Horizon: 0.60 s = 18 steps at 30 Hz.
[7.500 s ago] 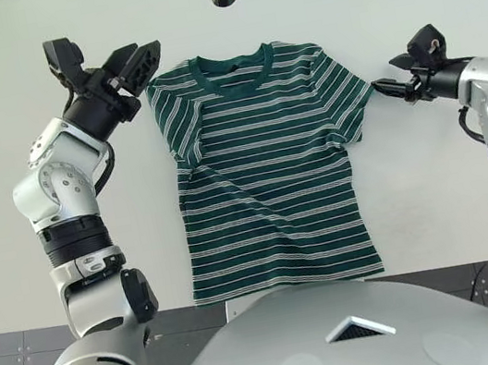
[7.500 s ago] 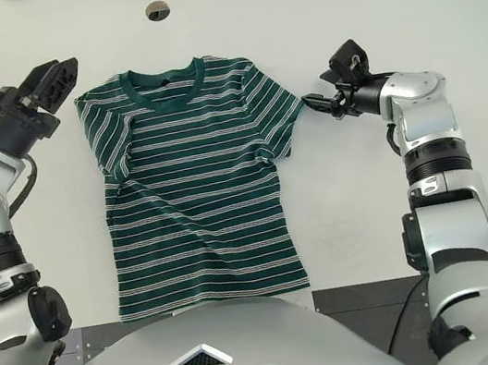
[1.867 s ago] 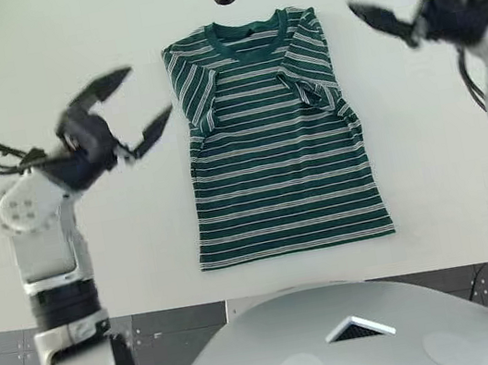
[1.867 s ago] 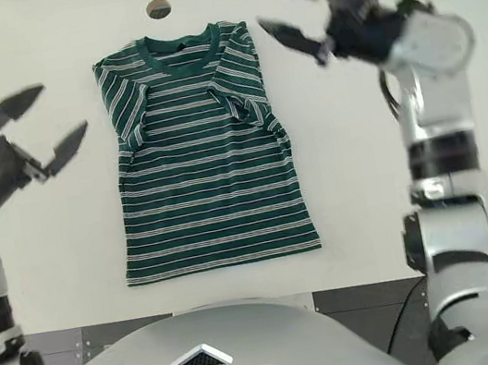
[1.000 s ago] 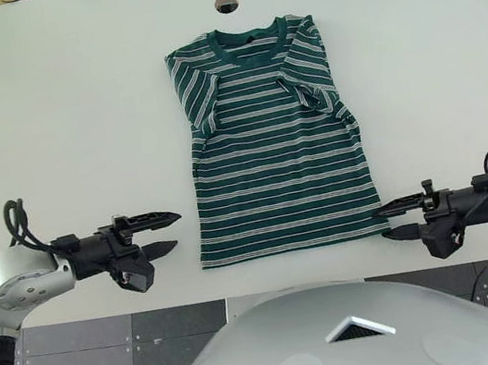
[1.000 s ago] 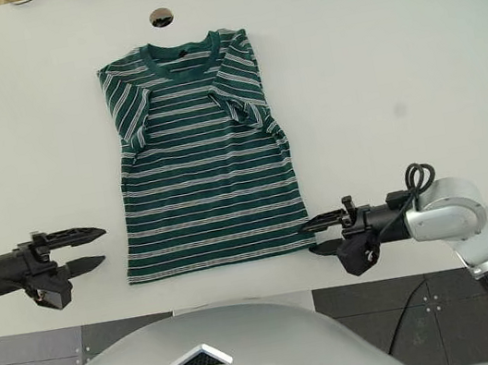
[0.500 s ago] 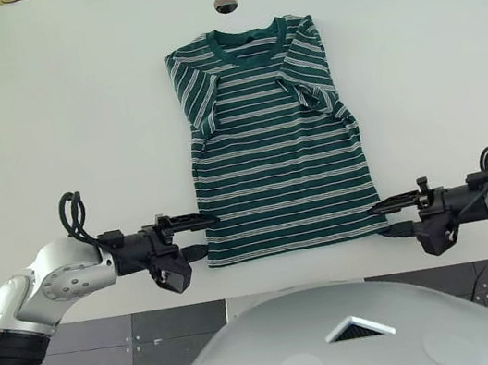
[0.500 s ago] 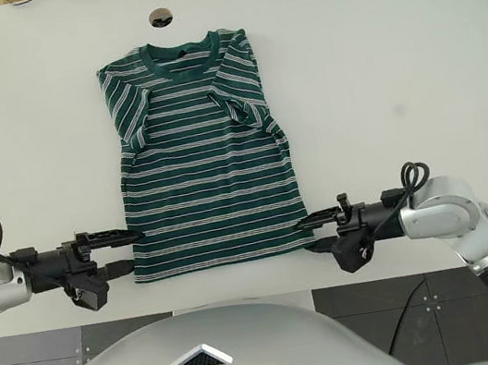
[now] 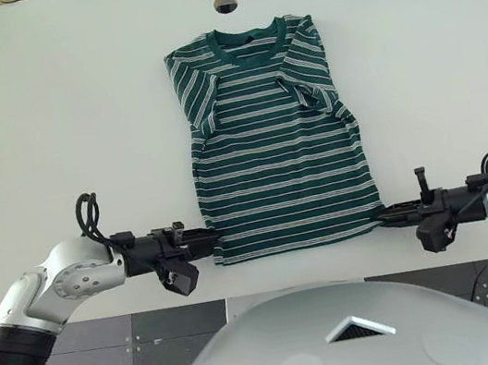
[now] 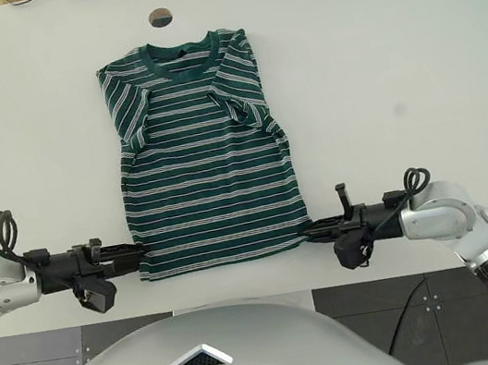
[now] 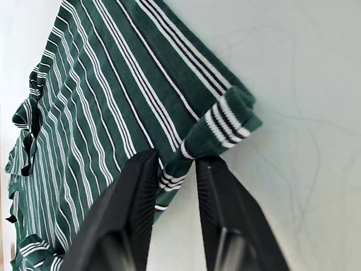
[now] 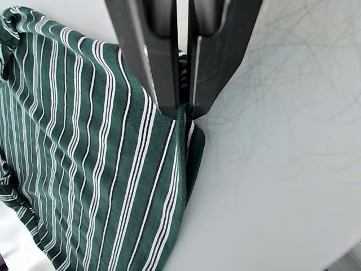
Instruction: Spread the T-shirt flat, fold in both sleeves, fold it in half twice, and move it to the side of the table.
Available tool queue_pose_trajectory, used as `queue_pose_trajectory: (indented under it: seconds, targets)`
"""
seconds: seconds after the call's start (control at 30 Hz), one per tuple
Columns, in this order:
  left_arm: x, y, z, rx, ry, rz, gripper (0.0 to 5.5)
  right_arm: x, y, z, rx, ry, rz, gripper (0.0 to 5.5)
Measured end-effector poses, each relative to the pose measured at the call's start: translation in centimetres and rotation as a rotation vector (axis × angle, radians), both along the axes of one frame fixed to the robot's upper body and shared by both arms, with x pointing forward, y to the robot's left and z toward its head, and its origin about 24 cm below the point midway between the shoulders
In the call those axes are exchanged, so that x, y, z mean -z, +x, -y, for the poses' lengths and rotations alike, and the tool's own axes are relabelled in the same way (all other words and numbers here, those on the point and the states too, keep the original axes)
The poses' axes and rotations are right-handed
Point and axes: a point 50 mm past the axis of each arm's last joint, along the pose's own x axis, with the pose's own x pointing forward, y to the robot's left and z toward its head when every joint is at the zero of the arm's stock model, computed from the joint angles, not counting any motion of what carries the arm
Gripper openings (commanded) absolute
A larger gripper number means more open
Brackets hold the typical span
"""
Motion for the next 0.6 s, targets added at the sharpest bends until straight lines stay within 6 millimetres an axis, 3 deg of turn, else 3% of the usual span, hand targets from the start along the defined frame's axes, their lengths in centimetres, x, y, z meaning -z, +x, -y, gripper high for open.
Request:
queue_pose_trajectory:
  seconds: [0.1,0.37,0.5,0.6]
  targets:
    - [0.2,-0.1,0.0,0.006,0.004,-0.009,0.13,0.1,0.1,0.0,0.001,0.006,0.001,0.1]
    - [0.3,0.1,0.0,0.032,0.006,-0.002,0.13,0.1,0.2,-0.3,0.021,0.02,-0.032,0.1]
    - [-0.2,0.3,0.9,-0.103,-0.081,-0.149,0.13,-0.3,-0.4,-0.7,0.175,0.06,-0.31,0.1]
    - [-2.2,1.7,1.6,-0.269,-0.225,-0.384,0.13,-1.8,-0.6,-1.1,0.256,0.107,-0.573,0.1]
